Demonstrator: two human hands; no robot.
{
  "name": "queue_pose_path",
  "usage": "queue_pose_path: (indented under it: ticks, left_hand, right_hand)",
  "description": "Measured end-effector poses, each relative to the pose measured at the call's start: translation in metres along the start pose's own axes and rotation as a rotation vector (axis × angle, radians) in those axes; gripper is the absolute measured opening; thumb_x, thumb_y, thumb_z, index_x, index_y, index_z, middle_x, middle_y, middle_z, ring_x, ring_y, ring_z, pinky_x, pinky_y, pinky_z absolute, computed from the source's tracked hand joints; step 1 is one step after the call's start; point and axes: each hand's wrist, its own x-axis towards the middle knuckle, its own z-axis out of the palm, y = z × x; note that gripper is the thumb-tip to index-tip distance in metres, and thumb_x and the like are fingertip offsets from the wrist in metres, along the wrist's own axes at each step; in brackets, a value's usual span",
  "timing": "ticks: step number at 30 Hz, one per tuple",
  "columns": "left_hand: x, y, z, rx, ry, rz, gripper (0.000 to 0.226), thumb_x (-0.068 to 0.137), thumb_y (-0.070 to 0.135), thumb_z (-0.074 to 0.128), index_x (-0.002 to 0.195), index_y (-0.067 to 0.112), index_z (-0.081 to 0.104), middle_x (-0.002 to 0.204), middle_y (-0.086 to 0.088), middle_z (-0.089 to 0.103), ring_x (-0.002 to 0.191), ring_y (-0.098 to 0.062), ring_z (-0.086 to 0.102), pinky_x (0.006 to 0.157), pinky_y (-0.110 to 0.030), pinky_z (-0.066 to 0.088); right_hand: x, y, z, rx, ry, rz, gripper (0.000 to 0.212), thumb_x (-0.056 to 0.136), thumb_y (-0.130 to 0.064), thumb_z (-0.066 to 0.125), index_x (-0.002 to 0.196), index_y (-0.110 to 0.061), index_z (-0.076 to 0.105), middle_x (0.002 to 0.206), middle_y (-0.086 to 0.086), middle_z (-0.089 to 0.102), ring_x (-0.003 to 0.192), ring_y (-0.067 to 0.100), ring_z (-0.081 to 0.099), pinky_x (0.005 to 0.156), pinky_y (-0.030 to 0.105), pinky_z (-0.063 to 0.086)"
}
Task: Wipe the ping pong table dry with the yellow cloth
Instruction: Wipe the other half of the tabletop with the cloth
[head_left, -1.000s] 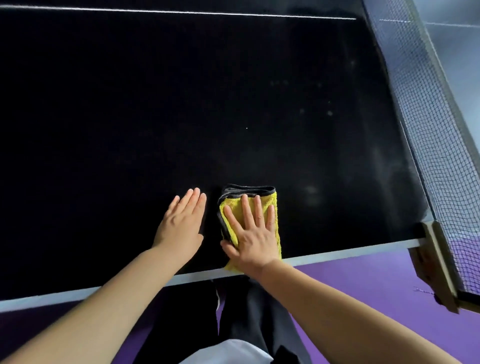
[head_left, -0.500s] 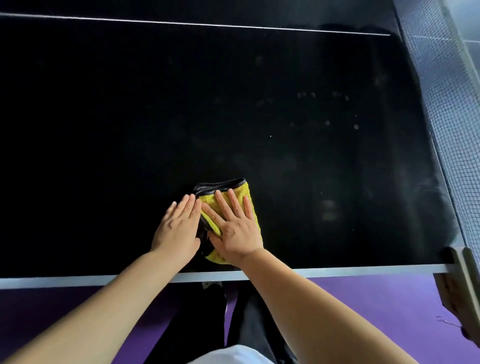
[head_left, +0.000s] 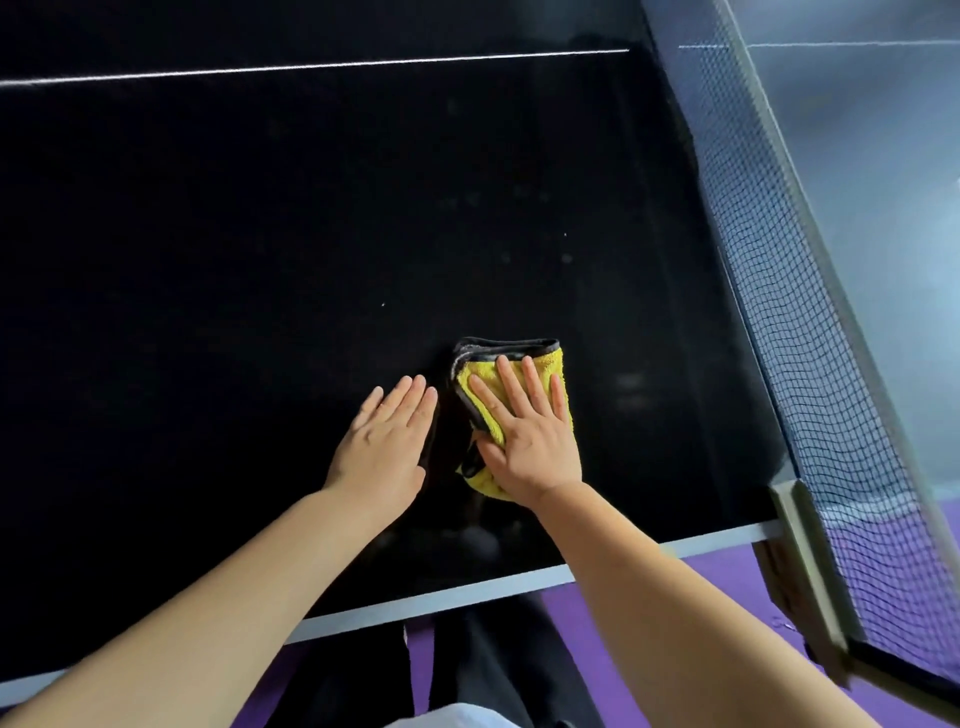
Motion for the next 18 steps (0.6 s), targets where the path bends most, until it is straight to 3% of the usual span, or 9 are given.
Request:
queue_pose_path:
  ticks: [10,18]
  left_hand:
    - [0.102,0.100,-0.013,-0.036,0.038,0.122,0.080,0.095,0.027,0.048,0.150,0.014,-0.009,0.158,-0.003,-0.014,0.144,-0.016,-0.015,0.117,-0.034,-0.010]
    - [0.119,0.111,-0.012,-0.025,0.039,0.076,0.082,0.094,0.027,0.048,0.149,0.014,-0.013,0.157,-0.004,-0.017,0.144,-0.017,-0.018,0.116,-0.036,-0.011]
  right_hand:
    - [0.003,0.171,-0.030,0.026,0.021,0.272,0.070,0.088,-0.054,0.029,0.153,-0.045,0.005,0.164,-0.009,-0.004,0.151,0.018,-0.013,0.121,0.046,-0.009]
    - [0.016,0.246,-0.054,-0.024,-0.022,0.380,0.075,0.080,-0.060,0.019,0.149,-0.047,-0.009,0.161,-0.011,-0.016,0.148,0.016,-0.021,0.120,0.044,-0.015]
